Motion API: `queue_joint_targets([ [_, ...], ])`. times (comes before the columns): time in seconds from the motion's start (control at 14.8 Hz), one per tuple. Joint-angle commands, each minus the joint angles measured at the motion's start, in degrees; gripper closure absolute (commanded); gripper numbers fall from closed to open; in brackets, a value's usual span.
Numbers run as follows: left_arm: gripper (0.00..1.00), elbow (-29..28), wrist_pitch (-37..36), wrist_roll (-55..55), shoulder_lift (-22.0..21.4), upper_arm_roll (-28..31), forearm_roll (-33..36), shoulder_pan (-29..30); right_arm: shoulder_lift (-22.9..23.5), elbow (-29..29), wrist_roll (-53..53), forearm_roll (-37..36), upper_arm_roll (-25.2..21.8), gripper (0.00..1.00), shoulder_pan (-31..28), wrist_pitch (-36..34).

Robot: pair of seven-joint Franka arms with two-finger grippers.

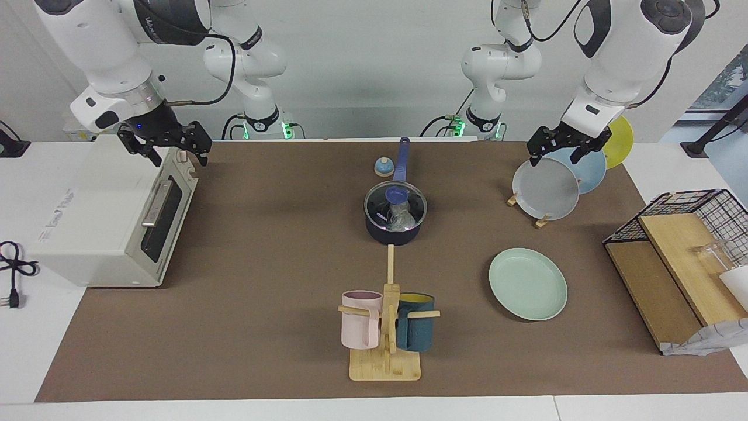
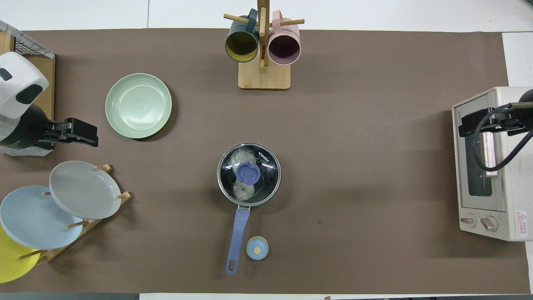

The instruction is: Transfer vermicelli from plate to pot

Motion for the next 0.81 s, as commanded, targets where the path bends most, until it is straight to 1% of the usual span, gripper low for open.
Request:
queue_joint_targets([
  [0.0,0.00,-1.0,0.1,0.2,-1.2,-0.1,-0.8,0.6,0.5,1.2,-0.1,1.3,0.1,0.00,-0.5,-0.3],
  [0.47,0.00,-1.0,0.1,0.2,-1.2,-0.1,-0.8,0.6,0.5,1.2,-0.1,0.8,0.2,0.00,-0.6,-2.7],
  [0.74,0.00,-1.0,0.1,0.2,-1.2,-0.1,-0.8,0.6,0.6,1.7,-0.1,0.8,0.2,0.00,-0.5,-2.7],
])
